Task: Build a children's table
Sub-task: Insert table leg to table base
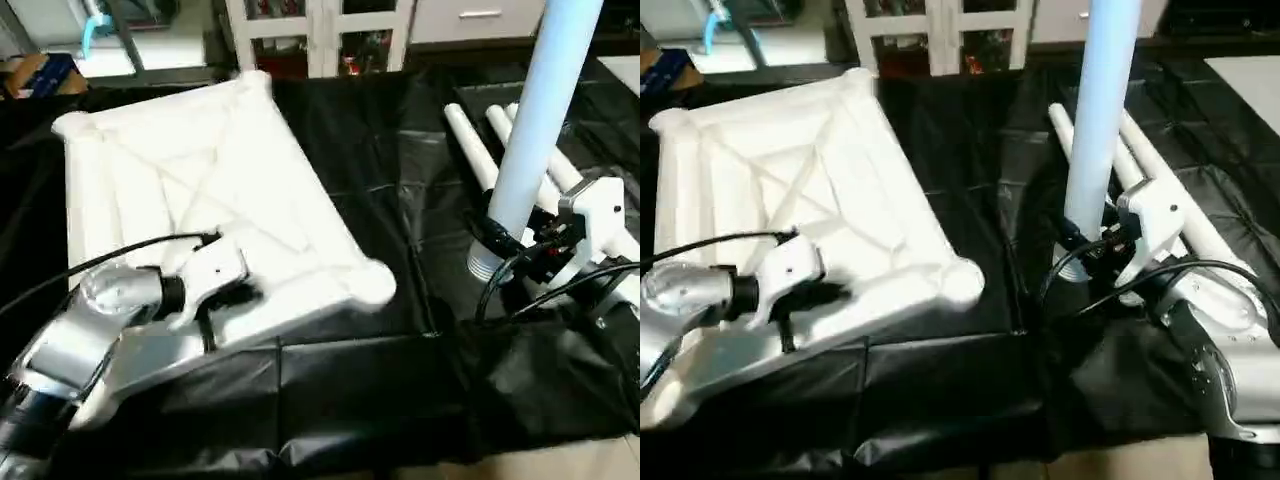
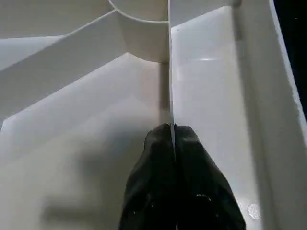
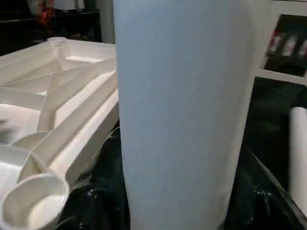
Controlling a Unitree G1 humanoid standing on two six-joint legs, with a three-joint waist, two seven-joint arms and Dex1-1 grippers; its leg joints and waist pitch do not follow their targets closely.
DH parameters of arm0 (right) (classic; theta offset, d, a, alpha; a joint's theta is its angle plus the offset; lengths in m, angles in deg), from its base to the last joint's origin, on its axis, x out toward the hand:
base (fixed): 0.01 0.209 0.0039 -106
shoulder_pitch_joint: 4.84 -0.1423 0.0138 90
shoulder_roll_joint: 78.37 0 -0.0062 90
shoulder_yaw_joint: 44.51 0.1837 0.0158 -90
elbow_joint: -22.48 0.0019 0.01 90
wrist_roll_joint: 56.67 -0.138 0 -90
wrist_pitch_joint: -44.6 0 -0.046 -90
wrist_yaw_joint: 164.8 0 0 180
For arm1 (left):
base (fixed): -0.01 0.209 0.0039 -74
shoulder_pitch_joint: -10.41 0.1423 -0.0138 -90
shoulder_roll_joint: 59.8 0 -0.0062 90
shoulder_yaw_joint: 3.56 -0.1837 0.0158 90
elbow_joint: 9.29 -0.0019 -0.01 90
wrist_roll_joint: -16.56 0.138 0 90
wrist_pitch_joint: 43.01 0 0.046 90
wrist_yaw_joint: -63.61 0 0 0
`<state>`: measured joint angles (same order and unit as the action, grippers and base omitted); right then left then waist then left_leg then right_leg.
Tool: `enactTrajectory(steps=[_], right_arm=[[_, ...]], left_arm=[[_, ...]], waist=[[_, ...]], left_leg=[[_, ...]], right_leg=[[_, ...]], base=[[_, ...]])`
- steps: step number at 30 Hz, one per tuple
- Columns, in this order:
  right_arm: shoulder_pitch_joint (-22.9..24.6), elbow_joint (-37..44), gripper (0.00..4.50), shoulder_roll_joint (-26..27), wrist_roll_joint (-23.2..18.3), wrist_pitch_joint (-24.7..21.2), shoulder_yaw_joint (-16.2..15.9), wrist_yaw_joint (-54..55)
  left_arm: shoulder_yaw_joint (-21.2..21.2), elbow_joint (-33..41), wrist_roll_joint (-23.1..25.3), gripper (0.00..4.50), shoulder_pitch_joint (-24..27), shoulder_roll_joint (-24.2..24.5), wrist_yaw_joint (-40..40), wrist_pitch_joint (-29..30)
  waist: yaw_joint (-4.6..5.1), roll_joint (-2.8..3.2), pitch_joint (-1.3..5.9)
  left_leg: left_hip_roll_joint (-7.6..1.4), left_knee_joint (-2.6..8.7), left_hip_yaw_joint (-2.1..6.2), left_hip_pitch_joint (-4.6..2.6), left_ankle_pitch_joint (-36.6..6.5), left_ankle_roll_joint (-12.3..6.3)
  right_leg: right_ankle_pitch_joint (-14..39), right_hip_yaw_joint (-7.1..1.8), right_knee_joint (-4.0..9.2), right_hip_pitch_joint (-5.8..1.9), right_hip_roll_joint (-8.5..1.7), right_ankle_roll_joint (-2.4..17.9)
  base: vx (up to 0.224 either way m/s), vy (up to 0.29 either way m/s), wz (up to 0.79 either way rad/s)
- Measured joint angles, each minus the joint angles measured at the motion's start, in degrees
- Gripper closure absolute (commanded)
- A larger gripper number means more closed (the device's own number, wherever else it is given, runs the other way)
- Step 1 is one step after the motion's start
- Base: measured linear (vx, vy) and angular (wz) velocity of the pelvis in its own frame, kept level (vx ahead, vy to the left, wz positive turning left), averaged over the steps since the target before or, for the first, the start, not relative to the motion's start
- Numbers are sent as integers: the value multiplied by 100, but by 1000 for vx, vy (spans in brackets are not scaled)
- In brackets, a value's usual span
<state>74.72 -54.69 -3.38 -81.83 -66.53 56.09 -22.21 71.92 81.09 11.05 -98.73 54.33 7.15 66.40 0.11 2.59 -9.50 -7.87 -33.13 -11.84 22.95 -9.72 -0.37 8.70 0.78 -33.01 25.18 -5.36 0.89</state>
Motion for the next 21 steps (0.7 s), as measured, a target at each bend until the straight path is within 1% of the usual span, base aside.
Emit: enactTrajectory(steps=[1, 3, 4, 6, 8, 9, 11, 12, 14, 15, 16, 17, 18, 21], right_arm=[[-9, 0, 264, 16, -4, -2, -7, 2], [-13, 5, 264, 27, -10, -8, -12, 9], [-16, 6, 264, 33, -11, -11, -12, 13], [-21, 9, 264, 54, -16, -18, -16, 23], [-21, 14, 264, 70, -16, -23, -18, 59], [-22, 26, 264, 90, -16, -29, -25, 73], [-34, 48, 264, 124, -17, -60, -54, 77], [-43, 52, 264, 153, -17, -74, -61, 87], [-100, 52, 264, 216, -19, -79, -113, 108], [-127, 52, 264, 246, -20, -79, -134, 119], [-148, 52, 264, 279, -21, -81, -154, 131], [-160, 52, 264, 303, -24, -81, -173, 137], [-188, 51, 264, 337, -26, -87, -217, 148], [-303, 52, 264, 373, -26, -92, -283, 155]], left_arm=[[11, 0, -53, 401, -5, -15, -15, 16], [132, -3, -239, 381, -20, -15, -91, 61], [178, -2, -335, 381, -40, -12, -157, 68], [284, 0, -515, 357, -95, -14, -275, 69], [504, 51, -753, 348, -148, -135, -282, 105], [669, 184, -920, 344, -187, -233, -273, 160], [796, 449, -1156, 342, -215, -343, -270, 232], [818, 637, -1306, 316, -210, -446, -263, 278], [725, 975, -1473, 309, -109, -511, -288, 380], [616, 1145, -1501, 309, -28, -522, -295, 425], [520, 1276, -1499, 291, 61, -520, -296, 450], [407, 1366, -1492, 291, 138, -522, -301, 467], [270, 1459, -1444, 269, 223, -531, -276, 499], [93, 1505, -1194, 259, 329, -598, -136, 515]], waist=[[-32, 0, 0], [-59, 0, 0], [-84, 0, 0], [-132, 0, 0], [-174, -2, -2], [-194, -2, -2], [-204, -2, -2], [-206, -2, -2], [-202, -4, -3], [-193, -5, -3], [-182, -6, -4], [-181, -6, -4], [-181, -8, -5], [-189, -10, -7]], left_leg=[[0, 6, -3, 0, -2, 2], [-2, 19, -3, 1, 4, -8], [-3, 25, -2, 1, 5, -10], [-3, 33, -2, 7, 6, -11], [-4, 34, -3, 9, 6, -12], [-4, 32, -3, 8, 6, -12], [-4, 27, -4, 7, 6, -12], [-4, 22, -6, 7, 6, -11], [-4, 17, -9, 7, 6, -11], [-4, 15, -10, 6, 6, -11], [-4, 15, -10, 5, 5, -10], [-4, 16, -10, 5, 4, -8], [-6, 16, -10, 5, -2, 2], [-10, 16, -10, 5, -3, 9]], right_leg=[[-8, -1, -3, 1, 0, 6], [-21, 5, -6, 4, 0, 22], [-20, 7, -5, 5, 1, 22], [-19, 9, -5, 13, 2, 22], [-19, 9, -6, 16, 2, 22], [-19, 9, -5, 13, 2, 22], [-20, 7, -4, 9, 1, 22], [-20, 6, -4, 6, 0, 22], [-20, 2, -4, 4, -1, 22], [-20, 0, -4, 3, -1, 22], [-20, 0, -4, 3, -1, 22], [-19, 1, -5, 3, -1, 21], [-19, 2, -6, 4, 0, 20], [-18, 4, -7, 0, 2, 19]], base=[[0, 0, 0], [0, 0, 0], [0, 0, 0], [0, 0, 0], [0, 0, 0], [0, 0, 0], [0, 0, 0], [0, 0, 0], [0, 0, 0], [0, 0, 0], [0, 0, 0], [0, 0, 0], [0, 0, 0], [0, 0, 0]])
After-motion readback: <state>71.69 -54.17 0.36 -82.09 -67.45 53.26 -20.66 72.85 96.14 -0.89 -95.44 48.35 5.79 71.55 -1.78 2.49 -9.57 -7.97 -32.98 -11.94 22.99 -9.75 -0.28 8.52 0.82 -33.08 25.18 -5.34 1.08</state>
